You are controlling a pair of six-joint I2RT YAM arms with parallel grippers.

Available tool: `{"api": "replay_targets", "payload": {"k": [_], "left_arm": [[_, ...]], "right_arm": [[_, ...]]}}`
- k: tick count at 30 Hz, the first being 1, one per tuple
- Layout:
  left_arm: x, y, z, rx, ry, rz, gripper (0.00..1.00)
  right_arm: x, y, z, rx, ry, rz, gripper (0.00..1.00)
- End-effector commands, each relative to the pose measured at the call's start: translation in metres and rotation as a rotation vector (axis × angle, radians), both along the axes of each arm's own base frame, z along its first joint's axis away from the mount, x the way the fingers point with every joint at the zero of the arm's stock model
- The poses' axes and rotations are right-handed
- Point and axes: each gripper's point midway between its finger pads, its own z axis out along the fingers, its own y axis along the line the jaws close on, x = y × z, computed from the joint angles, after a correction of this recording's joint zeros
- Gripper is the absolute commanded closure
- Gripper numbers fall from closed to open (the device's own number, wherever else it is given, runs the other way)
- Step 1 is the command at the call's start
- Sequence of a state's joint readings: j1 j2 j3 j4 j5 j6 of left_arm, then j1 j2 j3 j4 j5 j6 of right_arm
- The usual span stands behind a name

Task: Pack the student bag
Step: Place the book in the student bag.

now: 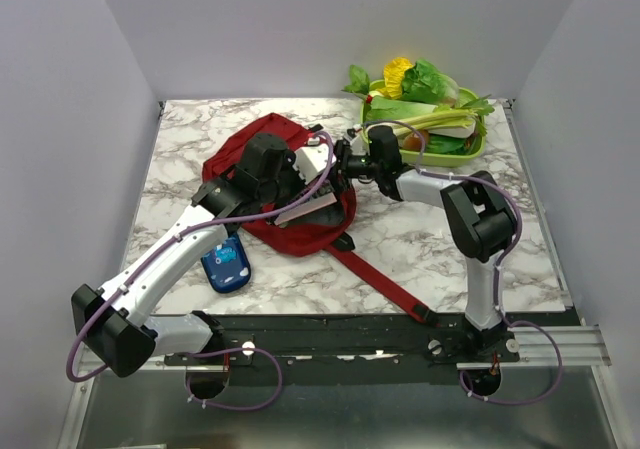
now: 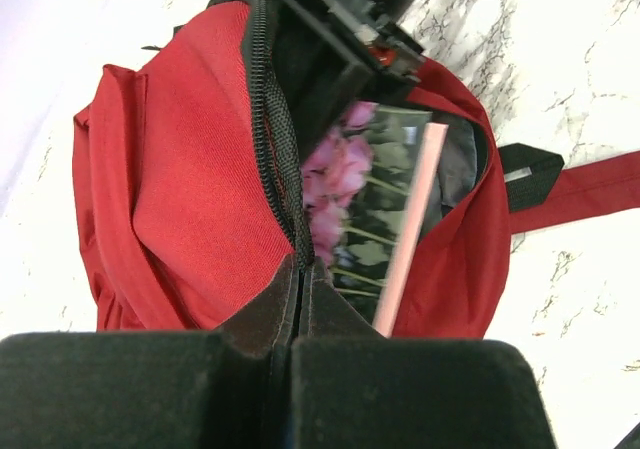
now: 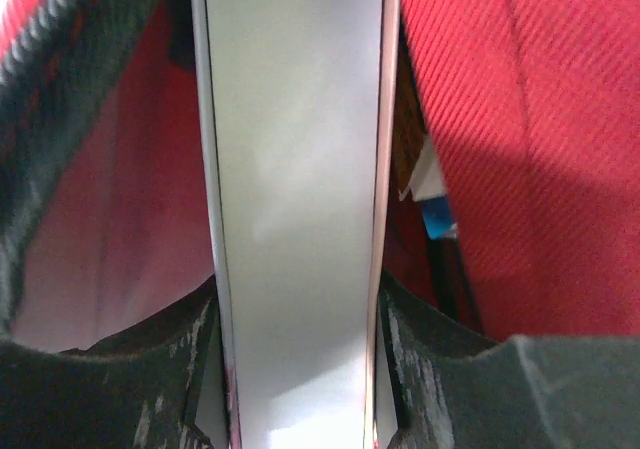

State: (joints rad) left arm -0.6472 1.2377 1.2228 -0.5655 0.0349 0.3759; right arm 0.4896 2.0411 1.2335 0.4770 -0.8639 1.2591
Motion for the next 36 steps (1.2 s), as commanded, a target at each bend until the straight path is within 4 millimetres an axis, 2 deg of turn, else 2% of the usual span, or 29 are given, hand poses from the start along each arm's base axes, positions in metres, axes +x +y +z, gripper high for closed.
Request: {"api": "replay_targets", "payload": {"k": [1,2,3,4,5,6,8,10,12,13,14,15,16,17,18,21,26,30,31,36], "left_arm": [[-0.002,-0.001,0.027,-0.054,-0.048,-0.003,0.99],[-0.002,-0.001,0.026,-0.053,-0.047,-0.003,0.99],[-0.002,-0.001,0.025,-0.052,-0.046,-0.003,0.99],[-0.003,0.0,0.025,-0.051,-0.046,-0.005,0.99],[-0.003,0.001,0.026,-0.049,-0.05,-0.002,0.99],[-0.003,0.001,0.025,-0.048,-0.049,-0.004,0.99],[-0.004,0.001,0.024,-0.046,-0.05,-0.004,0.99],[-0.004,0.002,0.023,-0.045,-0.049,-0.003,0.99],[-0.004,0.004,0.022,-0.039,-0.052,0.001,0.99],[-0.005,0.005,0.02,-0.035,-0.049,0.002,0.99],[-0.005,0.005,0.02,-0.035,-0.051,0.001,0.99],[-0.005,0.005,0.019,-0.033,-0.051,0.002,0.99],[-0.005,0.005,0.019,-0.035,-0.049,0.002,0.99],[-0.005,0.004,0.019,-0.037,-0.05,0.0,0.99],[-0.005,0.004,0.02,-0.041,-0.049,-0.001,0.99],[-0.006,0.004,0.02,-0.043,-0.047,0.0,0.99],[-0.008,0.003,0.02,-0.048,-0.044,-0.006,0.99],[-0.007,0.004,0.023,-0.049,-0.05,-0.001,0.99],[-0.007,0.004,0.023,-0.048,-0.053,0.0,0.99],[-0.006,0.003,0.022,-0.048,-0.05,-0.003,0.99]], "right_arm": [[0.041,0.029,0.031,-0.013,-0.079,-0.117,0.76],[0.044,0.033,0.031,-0.03,-0.095,-0.128,0.76],[0.049,0.034,0.019,-0.074,-0.073,-0.162,0.71],[0.052,0.041,0.026,-0.076,-0.094,-0.159,0.65],[0.053,0.044,0.021,-0.108,-0.108,-0.151,0.61],[0.055,0.043,0.004,-0.173,-0.076,-0.169,0.53],[0.053,0.045,-0.005,-0.234,-0.103,-0.174,0.43],[0.051,0.04,-0.009,-0.279,-0.112,-0.19,0.01],[0.048,0.029,-0.021,-0.346,-0.134,-0.204,0.0],[0.047,0.025,-0.01,-0.351,-0.166,-0.215,0.0],[0.046,0.022,-0.009,-0.364,-0.205,-0.207,0.0],[0.041,0.015,-0.016,-0.398,-0.191,-0.2,0.0],[0.038,0.012,-0.016,-0.406,-0.2,-0.196,0.0],[0.034,0.008,-0.006,-0.406,-0.232,-0.192,0.0],[0.028,0.001,-0.016,-0.431,-0.221,-0.194,0.0],[0.022,-0.011,-0.012,-0.452,-0.261,-0.195,0.0],[0.014,-0.014,-0.017,-0.48,-0.28,-0.146,0.0],[0.01,-0.026,-0.028,-0.548,-0.288,-0.158,0.0],[0.01,-0.029,-0.022,-0.547,-0.3,-0.166,0.0],[-0.001,-0.039,-0.037,-0.559,-0.301,-0.184,0.0]]}}
